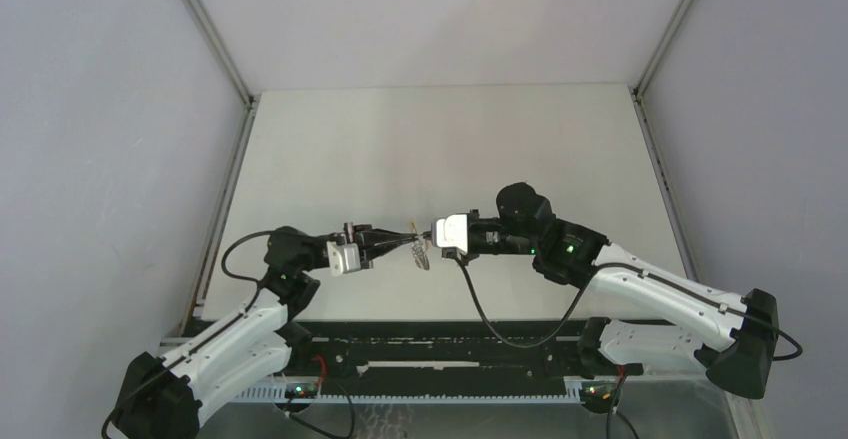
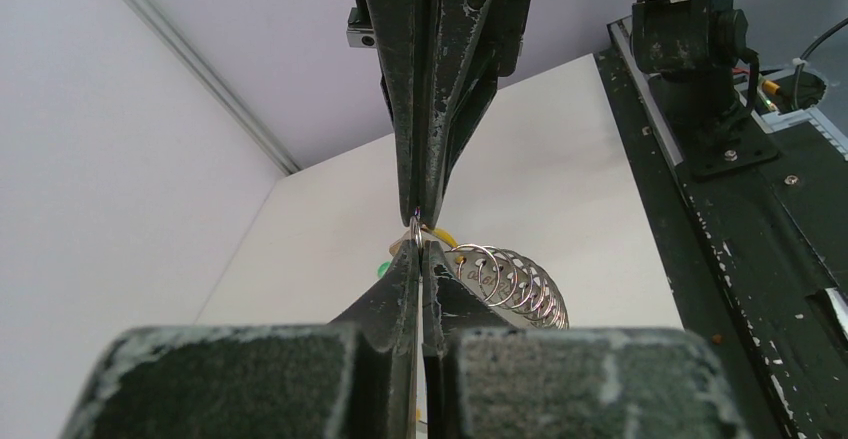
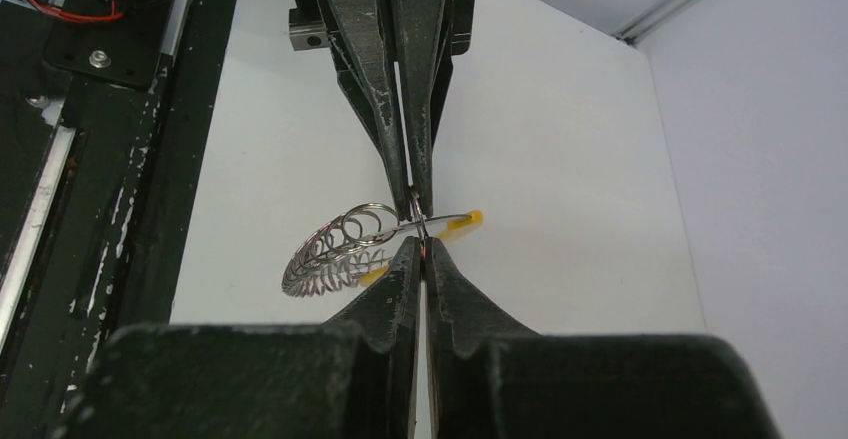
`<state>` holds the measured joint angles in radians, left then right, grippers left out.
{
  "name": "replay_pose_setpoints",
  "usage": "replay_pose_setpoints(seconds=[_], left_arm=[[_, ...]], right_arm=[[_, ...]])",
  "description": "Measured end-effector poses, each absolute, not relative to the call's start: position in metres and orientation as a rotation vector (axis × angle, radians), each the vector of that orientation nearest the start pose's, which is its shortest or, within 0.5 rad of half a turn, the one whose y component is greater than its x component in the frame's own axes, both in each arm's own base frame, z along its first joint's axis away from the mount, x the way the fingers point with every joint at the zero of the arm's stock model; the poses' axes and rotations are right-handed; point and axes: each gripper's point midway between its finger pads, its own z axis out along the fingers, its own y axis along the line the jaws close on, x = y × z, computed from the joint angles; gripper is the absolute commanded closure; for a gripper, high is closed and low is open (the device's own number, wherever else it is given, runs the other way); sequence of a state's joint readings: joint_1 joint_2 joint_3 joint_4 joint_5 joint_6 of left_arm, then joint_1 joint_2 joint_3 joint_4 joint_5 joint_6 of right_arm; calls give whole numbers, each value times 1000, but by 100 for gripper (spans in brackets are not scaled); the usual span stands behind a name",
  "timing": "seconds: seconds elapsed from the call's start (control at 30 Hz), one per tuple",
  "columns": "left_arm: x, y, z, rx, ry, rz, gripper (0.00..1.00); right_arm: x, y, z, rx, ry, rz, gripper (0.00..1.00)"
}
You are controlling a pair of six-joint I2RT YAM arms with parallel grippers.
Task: Put the keys on the keyring
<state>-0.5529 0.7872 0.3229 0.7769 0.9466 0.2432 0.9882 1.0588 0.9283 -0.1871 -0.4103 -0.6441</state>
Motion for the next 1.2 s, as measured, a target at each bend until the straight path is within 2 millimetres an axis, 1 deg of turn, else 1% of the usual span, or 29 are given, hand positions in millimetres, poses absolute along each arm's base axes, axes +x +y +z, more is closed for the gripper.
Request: replay_pose_setpoints(seconds=[0.23,0.47,0.8,0.9,1.0,1.1,1.2], left_arm=[[156,-257,262,1222,775,-855,100],[155,-256,255,1245,792,-841,100],[157,-256,238,1276,852,-835,100],[158,-256,233,1282,875,-839,100],[158,-256,235,1274,868,-836,100],[157,-256,243,1259,839,-828,100],[158,-255,247,1249,829,-817,100]], right_arm=[[161,330,263,-1582,1070,593,100],[155,329,258,-1606,1082,613,100],[153,331,255,-1637,1121,630,100],[155,334,259,-1630,1116,630,100],[155,335,261,-1626,1113,631,100],[156,336,258,-1632,1122,633,100],[155,336,257,-1634,1125,632,100]])
